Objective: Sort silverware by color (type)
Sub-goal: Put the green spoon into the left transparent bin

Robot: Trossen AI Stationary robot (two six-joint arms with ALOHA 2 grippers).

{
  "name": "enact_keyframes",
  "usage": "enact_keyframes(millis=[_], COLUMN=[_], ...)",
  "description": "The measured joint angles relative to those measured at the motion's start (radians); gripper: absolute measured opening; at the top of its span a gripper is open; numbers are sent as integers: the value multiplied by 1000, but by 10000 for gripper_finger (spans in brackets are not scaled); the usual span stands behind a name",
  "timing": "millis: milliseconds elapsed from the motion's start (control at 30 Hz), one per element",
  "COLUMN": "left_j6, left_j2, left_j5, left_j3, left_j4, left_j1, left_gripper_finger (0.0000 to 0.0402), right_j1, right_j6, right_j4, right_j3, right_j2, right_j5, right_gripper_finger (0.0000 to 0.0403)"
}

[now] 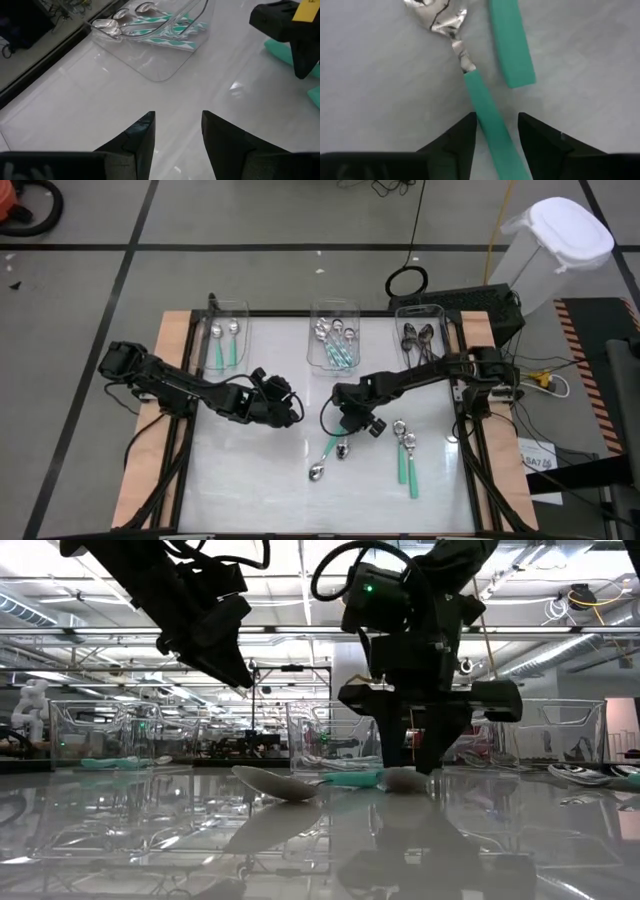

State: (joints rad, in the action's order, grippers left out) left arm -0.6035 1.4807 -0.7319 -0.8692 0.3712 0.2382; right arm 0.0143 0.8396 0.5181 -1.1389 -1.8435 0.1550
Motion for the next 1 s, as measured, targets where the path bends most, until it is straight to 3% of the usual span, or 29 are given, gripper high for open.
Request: enact_keyframes(millis=[200, 467, 733, 1000], left_j6=[1, 1, -1, -3], left_j2=[0, 0, 0, 0], left_j5=[0, 0, 0, 0], left_j3=[0, 0, 0, 0], left_j4=[1, -8, -9, -10], left_j1=[0, 0, 0, 0], left_gripper_finger=[161, 161, 161, 161], right_j1=[0, 2, 44, 87], right_j6=[-20, -113, -222, -448], right_j4=[24, 78, 117, 136], right_j3=[0, 0, 0, 10], right_j2=[0, 2, 2, 19], right_j5=[3, 33, 33, 74], right_gripper_finger=[122, 53, 53, 53])
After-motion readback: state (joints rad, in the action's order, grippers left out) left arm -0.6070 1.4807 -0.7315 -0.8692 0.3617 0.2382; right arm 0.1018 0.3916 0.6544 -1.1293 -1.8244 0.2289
